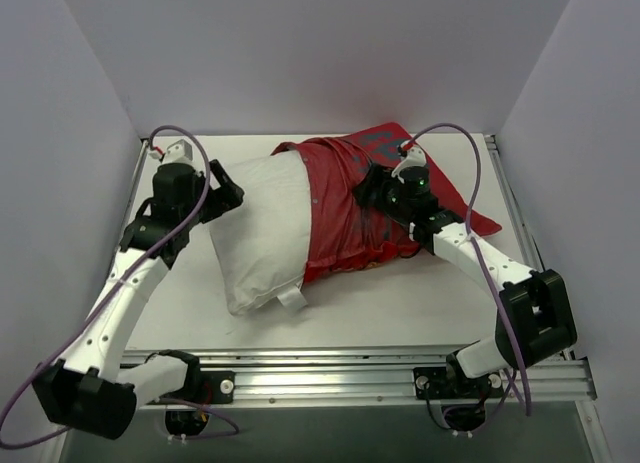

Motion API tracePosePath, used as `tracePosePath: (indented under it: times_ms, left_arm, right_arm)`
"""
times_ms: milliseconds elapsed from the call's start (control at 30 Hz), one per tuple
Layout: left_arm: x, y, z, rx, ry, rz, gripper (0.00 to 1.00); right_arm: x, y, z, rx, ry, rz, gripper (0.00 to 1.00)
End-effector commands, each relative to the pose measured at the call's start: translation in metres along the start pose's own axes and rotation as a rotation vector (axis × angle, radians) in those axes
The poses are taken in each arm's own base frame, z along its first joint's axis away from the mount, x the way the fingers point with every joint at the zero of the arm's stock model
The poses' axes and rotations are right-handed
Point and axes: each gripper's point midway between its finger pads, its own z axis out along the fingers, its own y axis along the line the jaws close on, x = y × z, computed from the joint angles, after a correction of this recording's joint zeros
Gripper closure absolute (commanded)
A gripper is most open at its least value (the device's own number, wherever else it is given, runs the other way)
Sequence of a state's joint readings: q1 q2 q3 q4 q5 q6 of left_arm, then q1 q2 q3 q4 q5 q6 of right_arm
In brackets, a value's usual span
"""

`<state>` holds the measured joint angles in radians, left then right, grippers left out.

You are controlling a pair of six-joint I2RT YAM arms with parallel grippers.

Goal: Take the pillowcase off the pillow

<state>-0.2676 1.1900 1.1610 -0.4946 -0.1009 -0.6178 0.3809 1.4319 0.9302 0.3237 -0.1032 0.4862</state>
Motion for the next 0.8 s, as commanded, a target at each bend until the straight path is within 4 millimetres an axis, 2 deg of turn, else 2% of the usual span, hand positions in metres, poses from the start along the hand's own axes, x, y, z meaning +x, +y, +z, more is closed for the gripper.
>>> tracePosePath:
  times_ms: [0,67,100,133,233,267,367,400,567,667,767]
  left_arm:
    - [0.0,0.001,-0.043,0.041,-0.026,-0.005,0.06]
    - [0.032,0.01,-0.051,0.051,0.071,0.0,0.06]
    - [0.04,0.011,-0.061,0.069,0.086,0.002,0.06]
    - [0.06,0.01,-0.065,0.109,0.161,0.002,0.06]
    - [0.093,0.008,-0.084,0.177,0.263,-0.002,0.06]
    - [0.109,0.003,-0.089,0.228,0.304,-0.009,0.06]
    - [0.128,-0.005,-0.091,0.284,0.318,0.014,0.06]
    - [0.136,-0.015,-0.095,0.322,0.328,0.053,0.06]
    - [0.15,-0.029,-0.079,0.322,0.265,0.161,0.06]
    - [0.163,-0.023,-0.055,0.233,0.288,0.202,0.06]
    - [0.174,-0.022,-0.041,0.191,0.298,0.208,0.05]
  right_arm:
    - [0.008,-0.007,0.016,0.034,0.021,0.005,0.28]
    - [0.008,-0.003,0.02,0.025,0.025,-0.011,0.28]
    - [0.01,-0.002,0.024,0.025,0.03,-0.017,0.28]
    - [0.01,-0.001,0.026,0.024,0.032,-0.019,0.27]
    - [0.013,0.004,0.03,0.007,0.038,-0.026,0.26]
    - [0.015,0.005,0.032,0.002,0.041,-0.034,0.26]
    - [0.023,0.011,0.034,-0.007,0.058,-0.057,0.24]
    - [0.027,0.011,0.036,-0.005,0.069,-0.062,0.24]
    - [0.048,0.014,0.037,-0.013,0.108,-0.081,0.22]
    - [0.053,0.015,0.035,-0.015,0.119,-0.085,0.22]
    - [0.052,0.022,0.03,-0.03,0.115,-0.098,0.22]
